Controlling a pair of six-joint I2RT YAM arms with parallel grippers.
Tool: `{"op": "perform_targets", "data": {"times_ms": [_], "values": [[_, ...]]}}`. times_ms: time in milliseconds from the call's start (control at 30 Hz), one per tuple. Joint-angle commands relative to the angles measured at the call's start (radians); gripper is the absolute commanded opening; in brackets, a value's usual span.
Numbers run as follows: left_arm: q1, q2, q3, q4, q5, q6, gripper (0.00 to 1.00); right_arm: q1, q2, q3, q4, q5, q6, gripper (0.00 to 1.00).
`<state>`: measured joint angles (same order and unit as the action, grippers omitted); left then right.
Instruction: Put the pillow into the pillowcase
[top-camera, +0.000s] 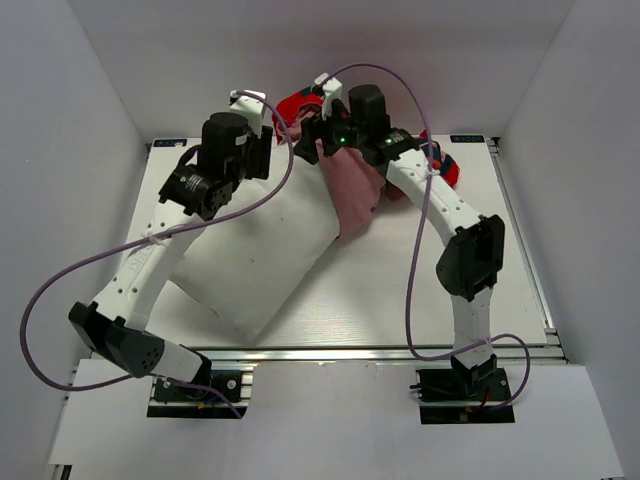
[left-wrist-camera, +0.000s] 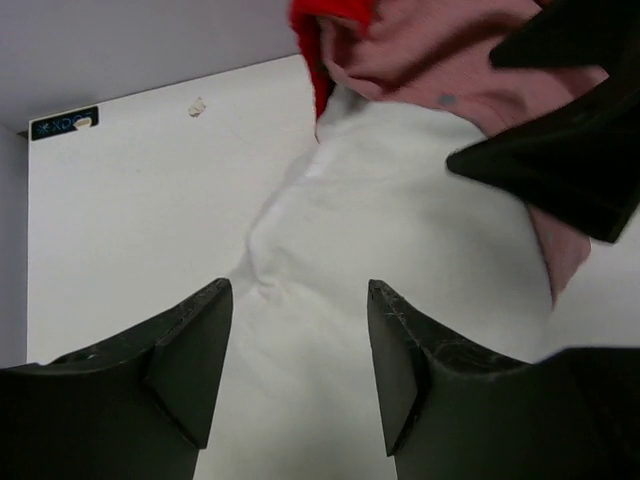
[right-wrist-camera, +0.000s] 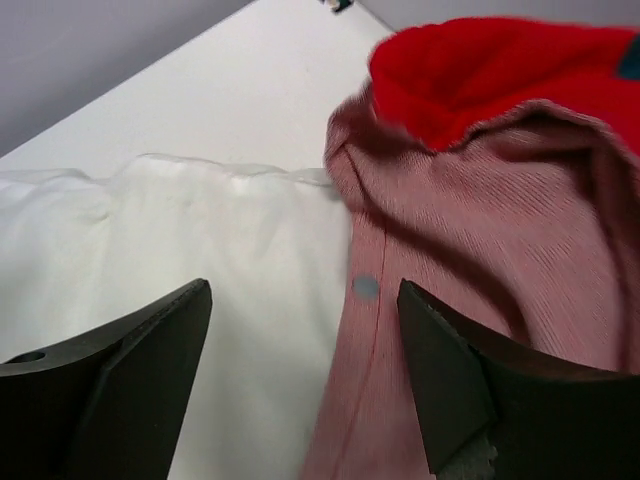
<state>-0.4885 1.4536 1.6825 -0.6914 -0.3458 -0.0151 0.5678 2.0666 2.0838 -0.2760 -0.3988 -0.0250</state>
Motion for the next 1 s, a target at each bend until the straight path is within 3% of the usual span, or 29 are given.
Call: {"op": "perform_targets", "data": {"times_ms": [0,133,333,500,800,967], "values": [[-0.002,-0.062,-0.087,-0.005,0.074,0.0,0.66,-0.002,-0.172,0.033,0.023,0.026,-0.079,0.81],[-0.002,-0.104,-0.266,0.016,0.134,-0.019,0.67,-0.002,-0.258,-0.146,0.049,0.101,-0.115,0.82],[0.034,-0.108,-0.492,0.118,0.163,-0.037,0.68,0.056,-0.208,-0.226,0.023,0.161,-0.139,0.83],[0.123,-0.143,-0.573,0.177,0.166,-0.105,0.69,0.127,-0.108,-0.15,0.035,0.377,-0.125,0.86],[0.166,-0.21,-0.552,0.119,0.194,-0.129,0.8,0.19,0.094,-0.009,0.047,0.454,-0.183,0.86],[0.172,-0.197,-0.656,0.157,0.223,-0.129,0.81,0.198,0.138,0.002,0.076,0.548,-0.217,0.77]]}}
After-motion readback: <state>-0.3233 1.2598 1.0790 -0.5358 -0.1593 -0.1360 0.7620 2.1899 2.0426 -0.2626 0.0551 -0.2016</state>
